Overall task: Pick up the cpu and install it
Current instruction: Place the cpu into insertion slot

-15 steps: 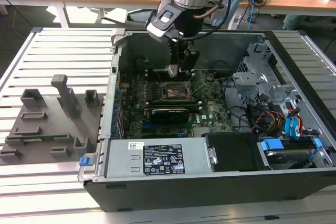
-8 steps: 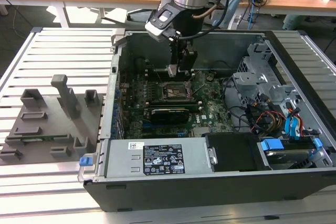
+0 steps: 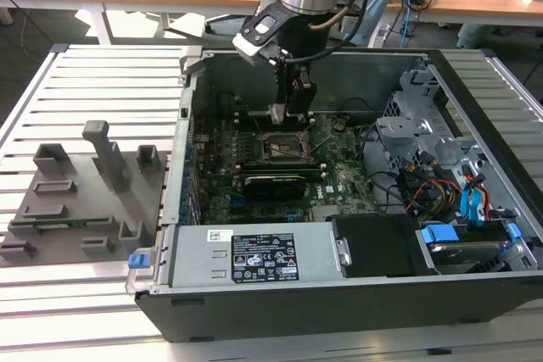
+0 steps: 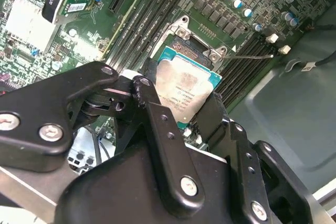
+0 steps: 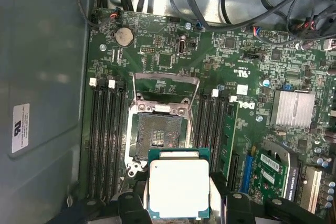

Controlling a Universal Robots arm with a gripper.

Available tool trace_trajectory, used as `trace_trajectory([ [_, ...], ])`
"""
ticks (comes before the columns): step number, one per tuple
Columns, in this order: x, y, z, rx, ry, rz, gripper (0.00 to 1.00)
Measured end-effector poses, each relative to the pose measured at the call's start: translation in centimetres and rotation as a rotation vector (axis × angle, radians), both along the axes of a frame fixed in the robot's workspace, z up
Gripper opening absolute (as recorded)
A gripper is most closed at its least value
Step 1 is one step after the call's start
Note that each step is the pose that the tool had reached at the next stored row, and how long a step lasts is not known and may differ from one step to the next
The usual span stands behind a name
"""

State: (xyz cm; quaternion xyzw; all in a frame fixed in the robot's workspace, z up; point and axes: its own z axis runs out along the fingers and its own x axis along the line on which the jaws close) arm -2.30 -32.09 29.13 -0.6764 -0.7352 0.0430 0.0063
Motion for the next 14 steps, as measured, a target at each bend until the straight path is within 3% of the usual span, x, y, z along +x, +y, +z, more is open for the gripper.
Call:
trace_trajectory([
  [1, 0.0, 0.0, 0.0, -0.0019, 0.0, -0.057, 0.54],
  [3, 0.0, 0.0, -0.01, -0.004, 0.0, -0.119, 0.54],
  [7, 0.0, 0.0, -0.01, -0.0056, 0.0, -0.152, 0.54],
  [11, 0.0, 0.0, -0.01, -0.0058, 0.0, -0.15, 0.54],
  [14, 0.0, 0.0, -0.01, -0.0058, -0.0002, -0.083, 0.54],
])
